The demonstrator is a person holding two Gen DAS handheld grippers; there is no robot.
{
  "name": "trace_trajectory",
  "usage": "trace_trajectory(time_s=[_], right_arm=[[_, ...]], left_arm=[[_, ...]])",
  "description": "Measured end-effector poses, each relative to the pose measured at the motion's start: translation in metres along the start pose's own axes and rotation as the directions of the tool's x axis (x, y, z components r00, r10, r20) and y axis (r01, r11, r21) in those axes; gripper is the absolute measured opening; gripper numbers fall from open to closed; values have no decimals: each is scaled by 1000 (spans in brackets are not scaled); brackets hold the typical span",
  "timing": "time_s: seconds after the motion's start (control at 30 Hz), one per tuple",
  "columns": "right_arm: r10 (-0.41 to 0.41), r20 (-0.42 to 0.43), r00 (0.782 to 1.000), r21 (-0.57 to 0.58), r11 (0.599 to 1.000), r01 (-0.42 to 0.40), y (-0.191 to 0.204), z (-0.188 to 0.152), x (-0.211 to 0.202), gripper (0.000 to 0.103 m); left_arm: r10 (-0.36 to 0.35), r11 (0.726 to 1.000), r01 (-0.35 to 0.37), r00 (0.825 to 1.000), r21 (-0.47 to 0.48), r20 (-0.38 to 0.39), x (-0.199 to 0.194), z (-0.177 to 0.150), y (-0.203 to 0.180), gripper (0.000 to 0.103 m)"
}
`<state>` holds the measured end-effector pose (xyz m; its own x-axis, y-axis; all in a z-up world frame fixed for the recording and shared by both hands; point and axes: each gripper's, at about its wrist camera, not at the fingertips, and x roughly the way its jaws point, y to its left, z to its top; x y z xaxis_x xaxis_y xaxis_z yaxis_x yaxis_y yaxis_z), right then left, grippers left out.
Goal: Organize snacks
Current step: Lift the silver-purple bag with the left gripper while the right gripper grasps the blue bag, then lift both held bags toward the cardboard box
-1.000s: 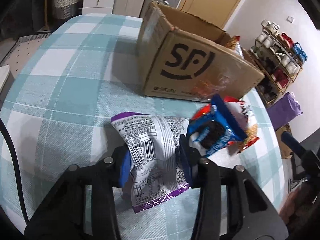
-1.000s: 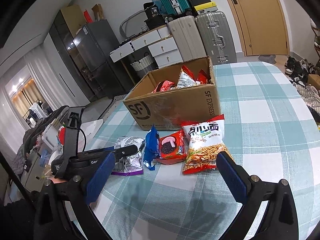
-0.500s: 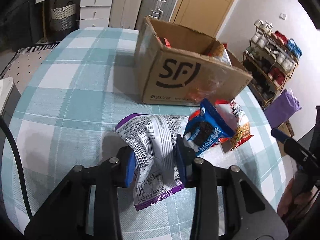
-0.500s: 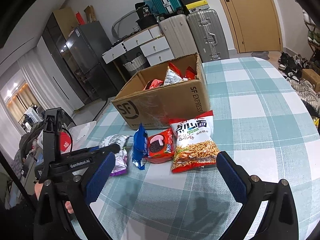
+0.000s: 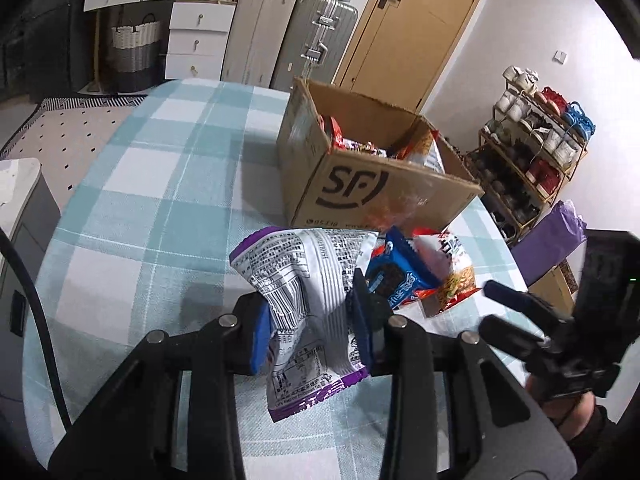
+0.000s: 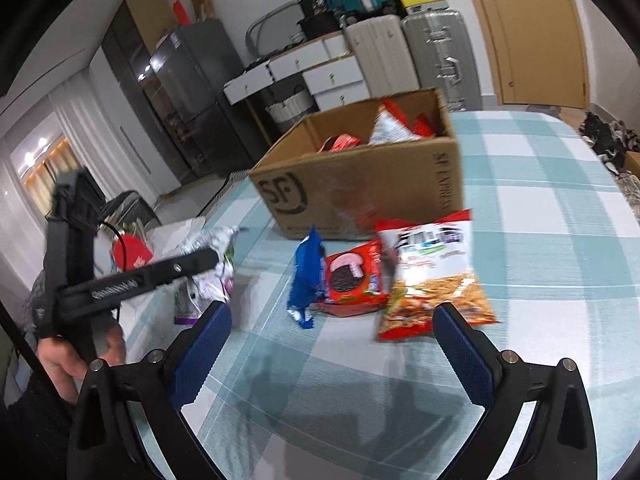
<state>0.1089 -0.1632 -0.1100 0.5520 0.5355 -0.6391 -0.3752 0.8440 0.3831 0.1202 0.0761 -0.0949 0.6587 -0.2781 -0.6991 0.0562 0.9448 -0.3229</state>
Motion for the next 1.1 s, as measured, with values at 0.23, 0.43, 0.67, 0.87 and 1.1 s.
trace_trajectory(time_s=[0.23,0.43,0.67,0.87,1.1], right_arm=[[-4,-48,999,-92,996,-1,28,6,36,100],[-70,-106,992,-144,988,54,38,10,71,80],[-107,-98,989,-181,980,88,41,17,89,58],[-141,-100,985,-248,962,112,47,16,92,38],[-171,-115,979,-336,934,124,63,3,96,24]], left_arm=[[-22,999,23,999,-43,25,-24,4,23,31],[14,999,-13,999,-30,38,-31,3,39,32],[1,998,2,999,-68,44,-34,8,51,32],[0,997,2,1000,-73,31,-31,8,49,32],[20,997,-18,999,-69,32,-28,7,47,32]])
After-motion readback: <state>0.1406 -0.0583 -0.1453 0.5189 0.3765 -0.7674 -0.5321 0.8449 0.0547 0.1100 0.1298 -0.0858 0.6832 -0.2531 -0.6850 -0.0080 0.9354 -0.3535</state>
